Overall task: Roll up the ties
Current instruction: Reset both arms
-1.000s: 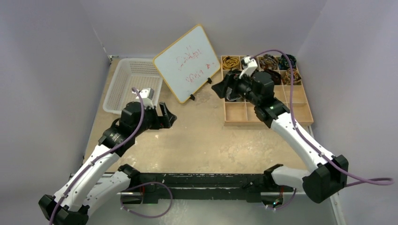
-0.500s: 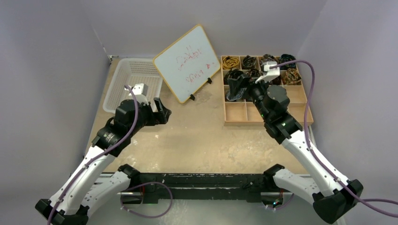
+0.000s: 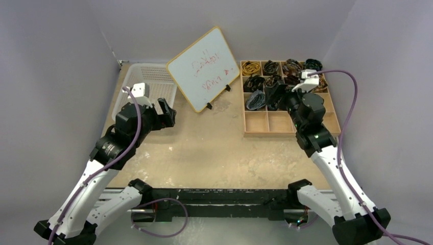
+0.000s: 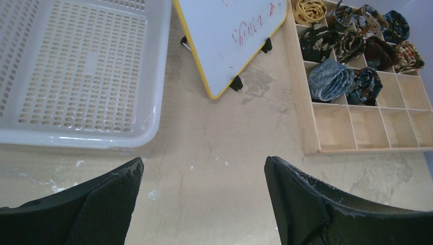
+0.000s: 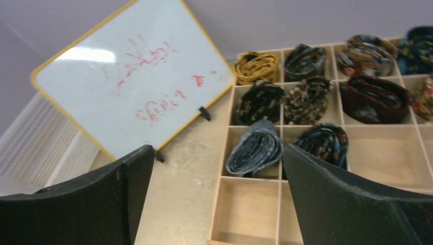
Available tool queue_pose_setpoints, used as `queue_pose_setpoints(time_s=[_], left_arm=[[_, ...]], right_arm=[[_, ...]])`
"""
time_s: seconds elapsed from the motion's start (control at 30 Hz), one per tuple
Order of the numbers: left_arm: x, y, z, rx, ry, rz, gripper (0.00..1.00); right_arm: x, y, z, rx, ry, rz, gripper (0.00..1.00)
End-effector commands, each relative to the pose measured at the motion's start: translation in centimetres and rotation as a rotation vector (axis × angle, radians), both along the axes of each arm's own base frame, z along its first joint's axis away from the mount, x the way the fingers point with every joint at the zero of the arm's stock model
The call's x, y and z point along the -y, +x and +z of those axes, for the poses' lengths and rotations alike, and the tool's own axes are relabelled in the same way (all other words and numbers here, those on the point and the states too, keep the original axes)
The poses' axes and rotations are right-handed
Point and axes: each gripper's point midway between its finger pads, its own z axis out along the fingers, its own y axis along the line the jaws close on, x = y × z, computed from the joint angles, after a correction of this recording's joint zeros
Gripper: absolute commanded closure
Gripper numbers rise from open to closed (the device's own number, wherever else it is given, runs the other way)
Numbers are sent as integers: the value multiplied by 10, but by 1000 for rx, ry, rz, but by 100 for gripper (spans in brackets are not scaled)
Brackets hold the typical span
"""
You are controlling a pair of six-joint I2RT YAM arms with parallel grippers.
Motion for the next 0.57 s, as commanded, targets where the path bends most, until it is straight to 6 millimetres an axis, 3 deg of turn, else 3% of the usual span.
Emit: queue_pose_setpoints(time_s=[0.0, 0.13, 0.53], left_arm=[[-12, 5, 17, 50, 43, 40, 13], [-12, 4, 20, 58, 38, 43, 13], [-4, 5, 23, 71, 16, 1, 12]], right_arm=[[-24, -17, 57, 167, 8, 166, 1], [-16, -22, 67, 196, 25, 129, 1], [-2, -18, 46, 116, 73, 27, 1]])
